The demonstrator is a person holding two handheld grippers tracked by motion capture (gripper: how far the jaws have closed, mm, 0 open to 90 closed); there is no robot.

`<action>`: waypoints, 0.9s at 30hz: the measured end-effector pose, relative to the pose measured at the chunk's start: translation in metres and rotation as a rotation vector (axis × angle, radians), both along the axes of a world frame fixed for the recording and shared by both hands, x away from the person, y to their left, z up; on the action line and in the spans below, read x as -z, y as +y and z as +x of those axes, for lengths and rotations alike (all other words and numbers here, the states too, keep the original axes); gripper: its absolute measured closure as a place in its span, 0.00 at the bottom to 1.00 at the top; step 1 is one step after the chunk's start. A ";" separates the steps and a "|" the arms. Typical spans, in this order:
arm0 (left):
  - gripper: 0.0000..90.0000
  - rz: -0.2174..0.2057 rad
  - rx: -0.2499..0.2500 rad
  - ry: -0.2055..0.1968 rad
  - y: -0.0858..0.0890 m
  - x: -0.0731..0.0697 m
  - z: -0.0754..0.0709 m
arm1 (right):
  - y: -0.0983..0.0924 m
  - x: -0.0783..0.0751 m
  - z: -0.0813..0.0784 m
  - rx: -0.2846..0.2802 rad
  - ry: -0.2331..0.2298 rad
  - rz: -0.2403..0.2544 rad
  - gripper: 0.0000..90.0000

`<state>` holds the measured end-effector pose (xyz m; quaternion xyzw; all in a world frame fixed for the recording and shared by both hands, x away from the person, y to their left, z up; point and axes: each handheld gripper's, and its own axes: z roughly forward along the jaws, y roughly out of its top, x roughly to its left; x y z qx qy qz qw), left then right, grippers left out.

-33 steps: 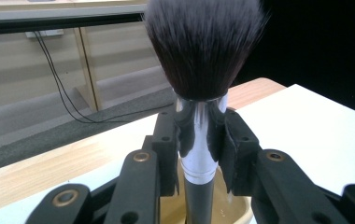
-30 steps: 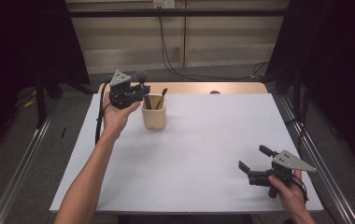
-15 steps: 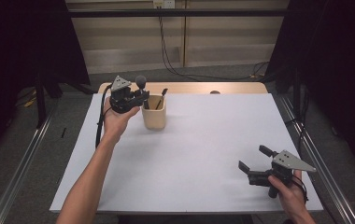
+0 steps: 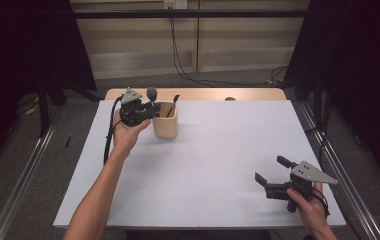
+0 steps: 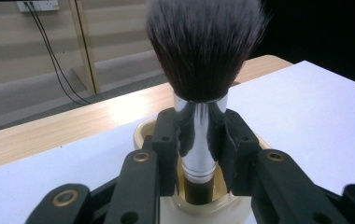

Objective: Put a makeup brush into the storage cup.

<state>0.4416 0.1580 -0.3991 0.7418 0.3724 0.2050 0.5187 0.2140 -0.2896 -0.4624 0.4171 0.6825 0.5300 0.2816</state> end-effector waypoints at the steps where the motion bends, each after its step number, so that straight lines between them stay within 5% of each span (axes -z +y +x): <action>1: 0.78 0.001 0.000 0.000 0.000 0.001 0.000 | 0.000 0.000 0.000 0.000 0.002 0.002 0.00; 18: 0.76 0.018 0.005 0.024 0.000 0.015 -0.001 | 0.000 0.000 0.000 0.001 0.002 0.001 0.00; 27: 0.52 -0.001 -0.036 0.010 0.002 0.014 -0.002 | 0.001 0.000 0.000 -0.001 0.003 0.003 0.00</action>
